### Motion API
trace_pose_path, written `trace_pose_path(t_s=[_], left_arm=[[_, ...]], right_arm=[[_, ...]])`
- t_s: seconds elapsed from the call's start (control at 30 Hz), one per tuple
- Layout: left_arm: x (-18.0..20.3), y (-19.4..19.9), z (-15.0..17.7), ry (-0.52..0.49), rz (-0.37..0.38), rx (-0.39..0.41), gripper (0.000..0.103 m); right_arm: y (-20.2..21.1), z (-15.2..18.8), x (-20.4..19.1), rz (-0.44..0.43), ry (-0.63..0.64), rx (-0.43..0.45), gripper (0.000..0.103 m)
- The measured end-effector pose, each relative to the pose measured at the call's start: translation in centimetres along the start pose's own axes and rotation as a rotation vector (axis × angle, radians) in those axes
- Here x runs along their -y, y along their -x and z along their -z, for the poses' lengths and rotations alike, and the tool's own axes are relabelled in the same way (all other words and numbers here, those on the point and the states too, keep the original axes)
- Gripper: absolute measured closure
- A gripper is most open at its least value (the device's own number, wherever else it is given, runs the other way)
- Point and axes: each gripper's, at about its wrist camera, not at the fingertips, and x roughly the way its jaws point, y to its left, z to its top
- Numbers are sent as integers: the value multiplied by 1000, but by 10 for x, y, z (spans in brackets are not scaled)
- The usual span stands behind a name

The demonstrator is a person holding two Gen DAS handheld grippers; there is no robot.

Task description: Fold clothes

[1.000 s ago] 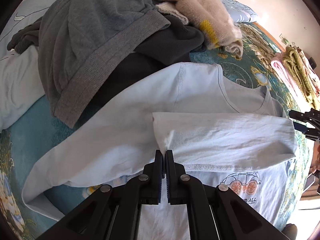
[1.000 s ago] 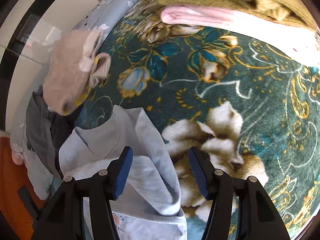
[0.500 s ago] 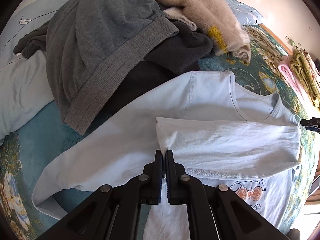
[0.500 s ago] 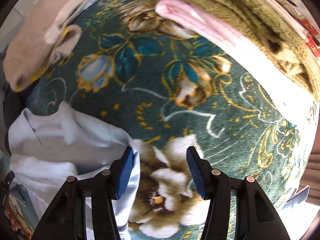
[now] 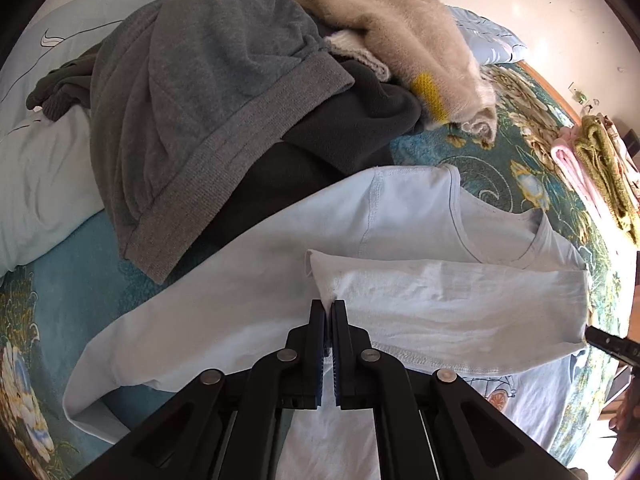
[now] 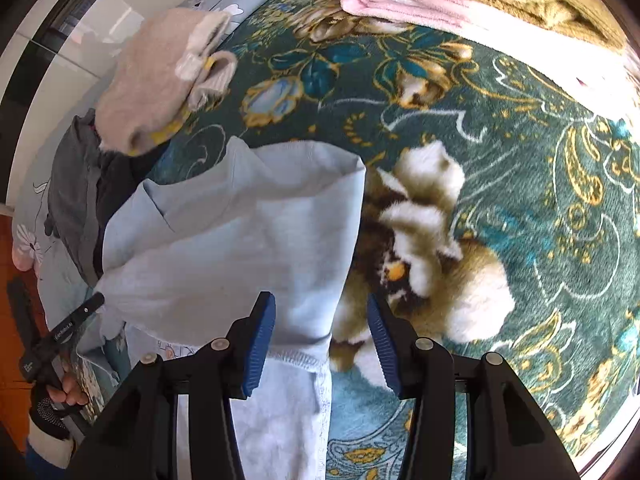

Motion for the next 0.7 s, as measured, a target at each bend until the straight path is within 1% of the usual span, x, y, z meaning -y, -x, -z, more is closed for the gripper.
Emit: trace_pose_path(t_s=[0.07, 0.13, 0.23, 0.3, 0.33, 0.43, 0.5, 0.53, 0.57, 0.6, 0.63, 0.7], left_arm=[[0, 0, 0, -1, 3, 2, 100], [-1, 1, 0, -2, 5, 5, 100], [-2, -3, 2, 2, 3, -5, 100], [-3, -4, 3, 7, 5, -10, 100], [-2, -3, 3, 7, 7, -8, 100], [0, -2, 1, 4, 12, -1, 100], [2, 0, -1, 1, 16, 2, 100], [2, 1, -2, 1, 19, 4, 100], [3, 2, -2, 1, 22, 5, 100], [3, 3, -2, 1, 25, 7, 100], [3, 3, -3, 1, 28, 7, 100], [4, 4, -3, -1, 32, 9, 100]], right_arm=[[-3, 10, 3, 28, -26, -6, 53], [-9, 21, 6, 49, -33, -35, 53], [-13, 44, 0, 83, 21, -78, 53], [-13, 54, -5, 111, 54, -86, 53], [-10, 55, -5, 104, 48, -76, 53], [3, 47, -4, 18, -15, 8, 53], [6, 38, -3, -35, -64, 38, 53], [4, 34, -1, -53, -97, 35, 58], [-1, 31, 3, -64, -137, 20, 65], [-6, 27, 6, -75, -177, 4, 82], [-8, 27, 11, -90, -226, -9, 92], [-5, 33, 26, -142, -347, -23, 93]])
